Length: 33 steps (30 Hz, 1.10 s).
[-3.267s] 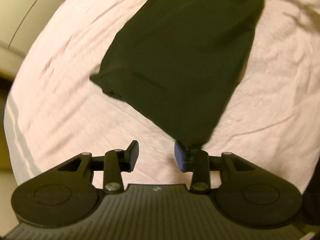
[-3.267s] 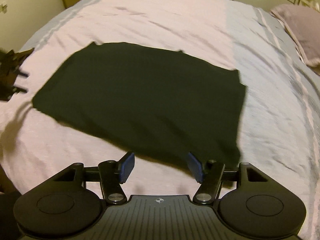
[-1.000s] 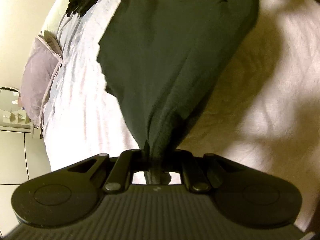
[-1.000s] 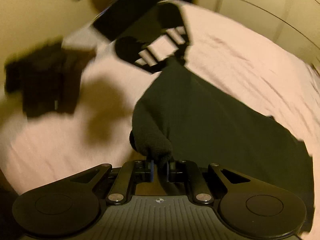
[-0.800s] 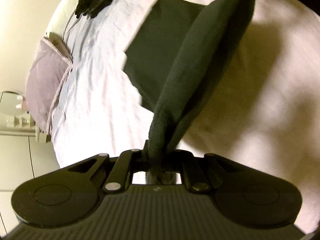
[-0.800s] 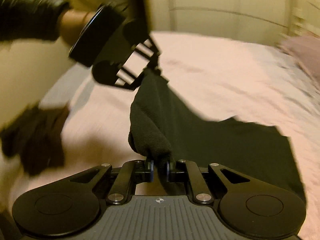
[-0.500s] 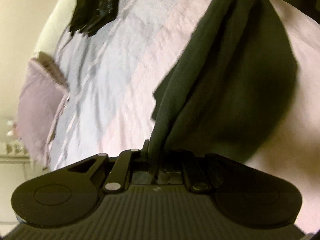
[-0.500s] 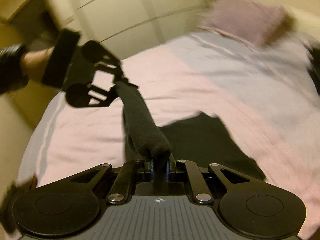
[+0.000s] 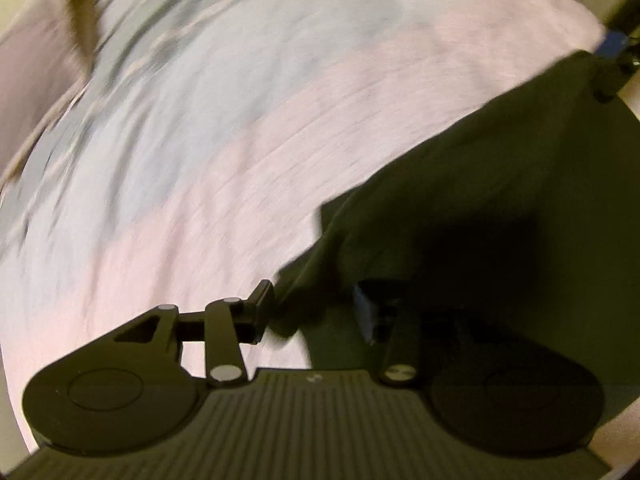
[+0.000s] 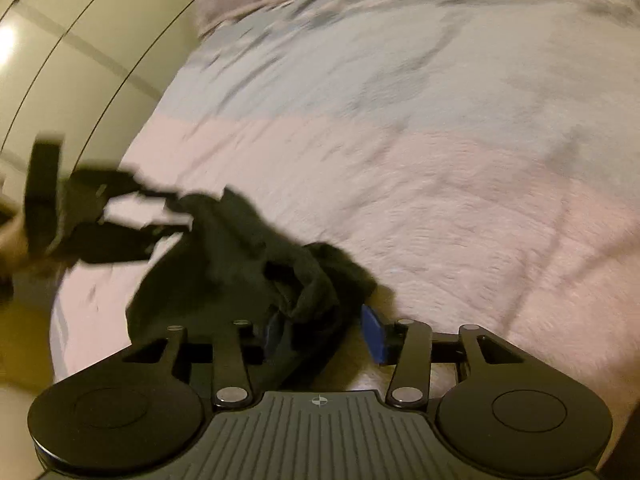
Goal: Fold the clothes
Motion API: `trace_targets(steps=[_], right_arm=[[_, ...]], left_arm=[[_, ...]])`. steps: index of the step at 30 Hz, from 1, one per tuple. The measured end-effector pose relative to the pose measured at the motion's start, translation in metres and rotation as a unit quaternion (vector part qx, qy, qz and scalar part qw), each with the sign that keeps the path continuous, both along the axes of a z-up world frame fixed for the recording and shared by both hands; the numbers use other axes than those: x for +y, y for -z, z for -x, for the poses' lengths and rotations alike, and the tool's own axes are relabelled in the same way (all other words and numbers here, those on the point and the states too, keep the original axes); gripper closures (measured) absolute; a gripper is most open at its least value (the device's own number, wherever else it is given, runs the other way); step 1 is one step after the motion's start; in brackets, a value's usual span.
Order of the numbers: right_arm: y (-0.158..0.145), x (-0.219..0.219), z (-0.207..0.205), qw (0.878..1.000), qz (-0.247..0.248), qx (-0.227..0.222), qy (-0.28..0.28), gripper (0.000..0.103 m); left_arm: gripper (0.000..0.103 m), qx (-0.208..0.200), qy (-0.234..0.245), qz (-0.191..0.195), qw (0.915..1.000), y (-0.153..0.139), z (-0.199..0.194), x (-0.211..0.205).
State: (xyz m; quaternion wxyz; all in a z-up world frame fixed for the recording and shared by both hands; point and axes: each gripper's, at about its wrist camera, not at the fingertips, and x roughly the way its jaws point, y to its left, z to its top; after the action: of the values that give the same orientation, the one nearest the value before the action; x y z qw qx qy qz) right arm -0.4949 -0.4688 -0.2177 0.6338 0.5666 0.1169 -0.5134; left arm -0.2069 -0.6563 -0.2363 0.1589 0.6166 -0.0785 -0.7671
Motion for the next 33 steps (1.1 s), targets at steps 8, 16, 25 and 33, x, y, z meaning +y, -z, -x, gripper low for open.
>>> trace_targets(steps=[8,16,25,33], right_arm=[[0.002,-0.005,-0.015,1.0,0.001,-0.003,0.028,0.052],[0.024,-0.015,0.0,0.997,-0.016,0.023,0.071,0.068],[-0.02,0.0,-0.019,0.994,0.026,0.105,0.007,0.063],[-0.051,0.035,-0.124,0.94,0.12,0.217,-0.236,0.038]], left_arm=[[0.06,0.072,-0.12,-0.071,0.9876,-0.007,-0.038,-0.023],[0.044,0.076,-0.156,-0.081,0.9815,0.022,-0.027,-0.024],[0.06,0.078,-0.221,-0.039,0.9713,0.012,-0.068,-0.035],[0.055,0.053,-0.056,0.106,0.9913,-0.012,-0.148,0.082]])
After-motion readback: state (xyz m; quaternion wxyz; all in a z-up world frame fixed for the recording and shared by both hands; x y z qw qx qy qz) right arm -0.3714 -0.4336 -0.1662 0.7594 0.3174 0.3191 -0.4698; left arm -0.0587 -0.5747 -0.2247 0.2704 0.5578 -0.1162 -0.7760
